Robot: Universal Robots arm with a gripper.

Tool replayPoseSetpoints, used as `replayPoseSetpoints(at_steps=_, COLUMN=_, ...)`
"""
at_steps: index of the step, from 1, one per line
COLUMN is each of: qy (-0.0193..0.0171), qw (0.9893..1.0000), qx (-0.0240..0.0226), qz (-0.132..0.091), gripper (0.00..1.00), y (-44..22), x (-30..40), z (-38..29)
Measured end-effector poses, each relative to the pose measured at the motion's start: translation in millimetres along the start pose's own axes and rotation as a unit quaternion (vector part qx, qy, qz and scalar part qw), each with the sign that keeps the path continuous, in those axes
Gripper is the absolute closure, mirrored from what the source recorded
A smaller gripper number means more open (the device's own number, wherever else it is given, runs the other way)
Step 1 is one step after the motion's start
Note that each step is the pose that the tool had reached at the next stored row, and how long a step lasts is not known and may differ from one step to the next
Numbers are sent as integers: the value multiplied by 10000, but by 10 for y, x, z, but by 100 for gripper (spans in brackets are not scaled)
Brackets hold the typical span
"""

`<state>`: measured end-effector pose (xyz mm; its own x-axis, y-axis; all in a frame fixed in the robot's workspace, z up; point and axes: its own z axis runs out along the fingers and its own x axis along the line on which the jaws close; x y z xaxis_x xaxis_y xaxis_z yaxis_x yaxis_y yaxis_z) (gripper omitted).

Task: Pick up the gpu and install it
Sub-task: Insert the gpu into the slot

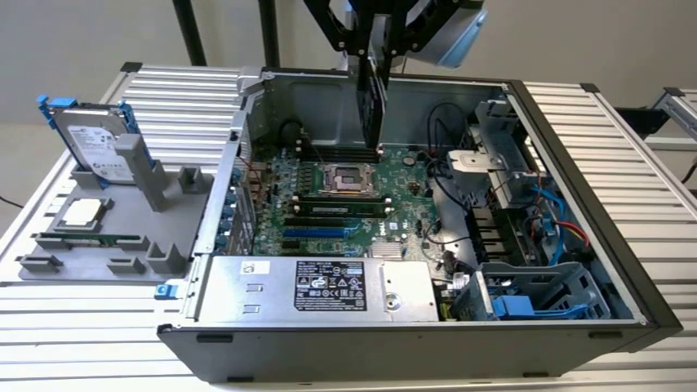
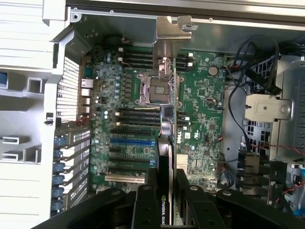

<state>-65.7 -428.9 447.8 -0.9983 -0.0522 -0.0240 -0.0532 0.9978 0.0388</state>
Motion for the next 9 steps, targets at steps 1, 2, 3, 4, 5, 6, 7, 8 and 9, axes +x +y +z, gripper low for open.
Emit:
replayPoseSetpoints(at_steps=1, qy=1, qw=10000, qx=-1, qz=-26, gripper=100, y=0, x=0, z=0)
replayPoseSetpoints(at_steps=2, qy=2, qw=10000, qx=-1, qz=-51, gripper=100, y=0, x=0, z=0)
replayPoseSetpoints(at_steps=3, qy=3, qw=10000, qx=-2, qz=-76, gripper=100, y=0, x=0, z=0)
replayPoseSetpoints(at_steps=4, qy=4, qw=9999, qx=-3, qz=-101, gripper=100, y=0, x=0, z=0)
replayPoseSetpoints(at_steps=5, qy=5, qw=9999, qx=-3, qz=-126, gripper=100, y=0, x=0, z=0)
replayPoseSetpoints(at_steps=6, qy=6, qw=9999, qx=-4, qz=-151, gripper=100, y=0, x=0, z=0)
replayPoseSetpoints(at_steps=7, qy=7, qw=9998, qx=-4, qz=-177, gripper=100, y=0, x=0, z=0)
replayPoseSetpoints(at_steps=8, qy=8, qw=9998, qx=-5, qz=-202, gripper=100, y=0, x=0, z=0)
replayPoseSetpoints(at_steps=9, qy=9, qw=9997, qx=-6, qz=-227, gripper=100, y=0, x=0, z=0)
